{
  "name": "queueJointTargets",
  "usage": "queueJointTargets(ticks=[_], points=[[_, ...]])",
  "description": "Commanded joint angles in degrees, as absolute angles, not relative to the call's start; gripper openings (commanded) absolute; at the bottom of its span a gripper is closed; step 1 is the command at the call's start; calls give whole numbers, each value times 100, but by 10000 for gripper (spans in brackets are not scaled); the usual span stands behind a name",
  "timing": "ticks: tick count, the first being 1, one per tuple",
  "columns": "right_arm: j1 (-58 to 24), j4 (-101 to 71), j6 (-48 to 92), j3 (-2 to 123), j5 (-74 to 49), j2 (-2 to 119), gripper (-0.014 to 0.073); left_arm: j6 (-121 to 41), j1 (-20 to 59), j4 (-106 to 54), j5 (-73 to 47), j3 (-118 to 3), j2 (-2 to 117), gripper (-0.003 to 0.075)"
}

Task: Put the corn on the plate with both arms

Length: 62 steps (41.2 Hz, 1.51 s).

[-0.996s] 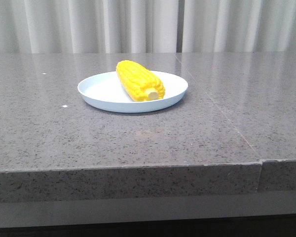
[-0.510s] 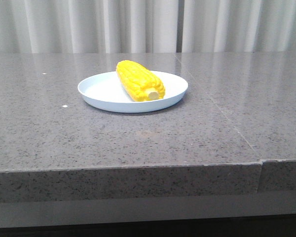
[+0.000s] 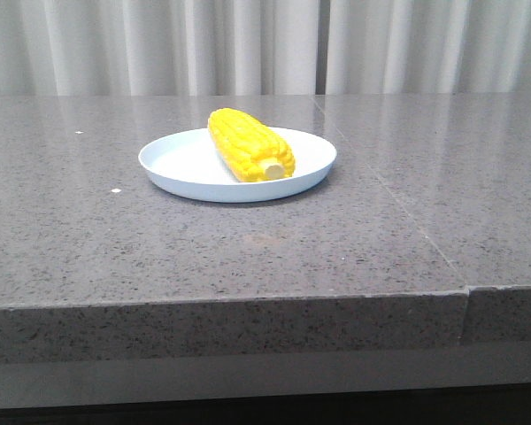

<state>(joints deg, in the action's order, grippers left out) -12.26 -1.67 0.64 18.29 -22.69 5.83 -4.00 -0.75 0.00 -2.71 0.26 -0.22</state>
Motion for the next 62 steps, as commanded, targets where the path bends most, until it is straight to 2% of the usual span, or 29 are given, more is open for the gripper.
queueJointTargets(ticks=[1, 7, 15, 29, 35, 62], points=[[-793, -92, 121, 1359, -955, 332, -120, -331, -81, -34, 163, 42, -134, -20], [-316, -99, 115, 490, -136, -144, -120, -331, -81, -34, 163, 42, -134, -20], [-229, -103, 115, -74, 585, -129, -120, -331, -81, -34, 163, 42, -134, -20], [-223, -130, 102, -62, 454, -129, -120, -331, -81, -34, 163, 42, -134, -20], [-223, -137, -548, -62, 455, -129, -120, -331, -81, -34, 163, 42, -134, -20], [-223, -98, -542, -62, 450, -129, -120, -331, -81, -34, 163, 42, -134, -20]])
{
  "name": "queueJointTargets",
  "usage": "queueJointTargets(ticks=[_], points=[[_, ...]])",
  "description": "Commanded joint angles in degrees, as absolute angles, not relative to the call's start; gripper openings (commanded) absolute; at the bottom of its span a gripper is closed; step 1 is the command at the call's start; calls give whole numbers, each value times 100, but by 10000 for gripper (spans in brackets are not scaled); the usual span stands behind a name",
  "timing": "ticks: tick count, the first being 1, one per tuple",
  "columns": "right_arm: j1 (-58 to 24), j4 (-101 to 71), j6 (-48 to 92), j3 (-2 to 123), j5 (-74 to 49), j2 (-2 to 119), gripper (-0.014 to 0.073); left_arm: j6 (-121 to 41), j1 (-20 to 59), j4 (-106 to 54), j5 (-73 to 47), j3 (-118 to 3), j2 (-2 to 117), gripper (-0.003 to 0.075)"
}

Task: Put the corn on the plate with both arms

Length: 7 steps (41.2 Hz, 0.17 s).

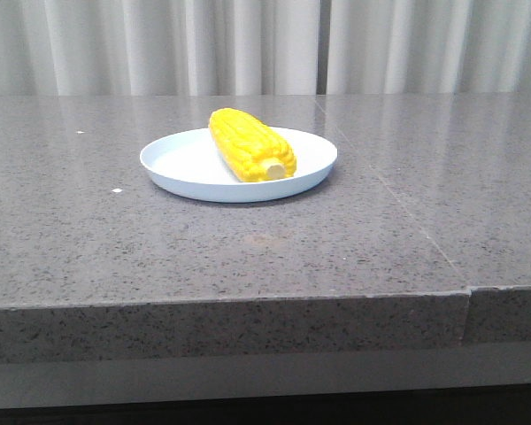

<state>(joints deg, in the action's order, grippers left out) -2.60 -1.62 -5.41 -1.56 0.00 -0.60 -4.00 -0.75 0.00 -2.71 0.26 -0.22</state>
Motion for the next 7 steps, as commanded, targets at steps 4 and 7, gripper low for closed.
queueJointTargets(ticks=[4, 7], points=[[-223, -98, -542, -62, 450, -129, -120, -331, -81, -34, 163, 42, -134, -20], [-223, -98, -542, -62, 450, -129, -120, -331, -81, -34, 163, 42, -134, -20]])
